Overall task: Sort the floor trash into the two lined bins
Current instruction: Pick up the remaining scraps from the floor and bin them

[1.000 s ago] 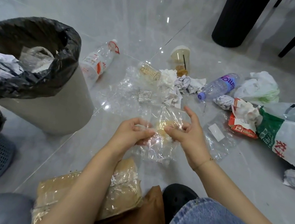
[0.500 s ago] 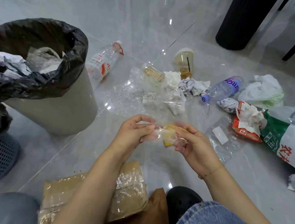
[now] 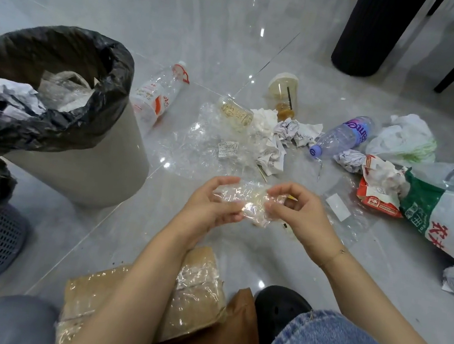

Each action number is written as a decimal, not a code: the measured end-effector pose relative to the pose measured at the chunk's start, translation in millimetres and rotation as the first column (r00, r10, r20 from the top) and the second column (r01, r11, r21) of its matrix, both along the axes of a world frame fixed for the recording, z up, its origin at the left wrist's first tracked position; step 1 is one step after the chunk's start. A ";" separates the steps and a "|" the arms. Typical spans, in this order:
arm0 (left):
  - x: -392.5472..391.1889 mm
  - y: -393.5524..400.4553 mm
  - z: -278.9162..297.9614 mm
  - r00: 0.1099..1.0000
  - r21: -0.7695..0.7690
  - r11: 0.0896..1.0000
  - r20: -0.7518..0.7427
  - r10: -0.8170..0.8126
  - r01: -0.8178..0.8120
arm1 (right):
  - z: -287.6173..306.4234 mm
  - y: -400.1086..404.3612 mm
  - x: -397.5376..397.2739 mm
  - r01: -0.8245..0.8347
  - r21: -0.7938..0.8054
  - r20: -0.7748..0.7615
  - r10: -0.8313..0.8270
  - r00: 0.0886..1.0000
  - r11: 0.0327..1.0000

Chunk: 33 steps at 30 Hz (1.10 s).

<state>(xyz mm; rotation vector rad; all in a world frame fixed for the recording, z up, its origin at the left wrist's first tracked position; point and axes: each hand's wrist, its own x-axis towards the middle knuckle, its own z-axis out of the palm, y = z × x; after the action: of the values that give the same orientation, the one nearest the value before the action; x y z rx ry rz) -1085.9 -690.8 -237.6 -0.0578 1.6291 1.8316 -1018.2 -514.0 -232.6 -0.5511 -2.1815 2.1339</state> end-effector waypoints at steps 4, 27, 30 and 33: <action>3.5 -11.5 15.0 0.954 -0.085 0.980 -0.257 0.153 -0.180 | 8.8 -18.8 -7.8 0.004 -0.055 -0.063 -0.007 0.998 0.998; -176.4 -206.1 108.8 0.726 -0.435 0.652 -0.633 0.269 -0.621 | 75.2 -115.4 -43.0 -0.351 -0.190 -0.145 0.328 0.934 0.917; -186.8 -204.8 97.7 0.790 -0.654 0.571 -0.613 -0.015 -0.496 | 68.6 -114.1 -41.8 -0.313 -0.199 -0.112 0.295 0.949 0.929; -193.9 -194.7 90.8 0.829 -0.939 0.196 -0.342 -0.442 -0.283 | 60.9 -111.1 -41.3 -0.286 -0.193 -0.084 0.275 0.958 0.938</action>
<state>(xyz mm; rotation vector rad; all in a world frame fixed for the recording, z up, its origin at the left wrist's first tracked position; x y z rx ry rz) -1279.8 -885.5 -146.8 0.0203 2.9503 0.2906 -1059.5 -625.1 -171.7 -0.1901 -2.1365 2.5011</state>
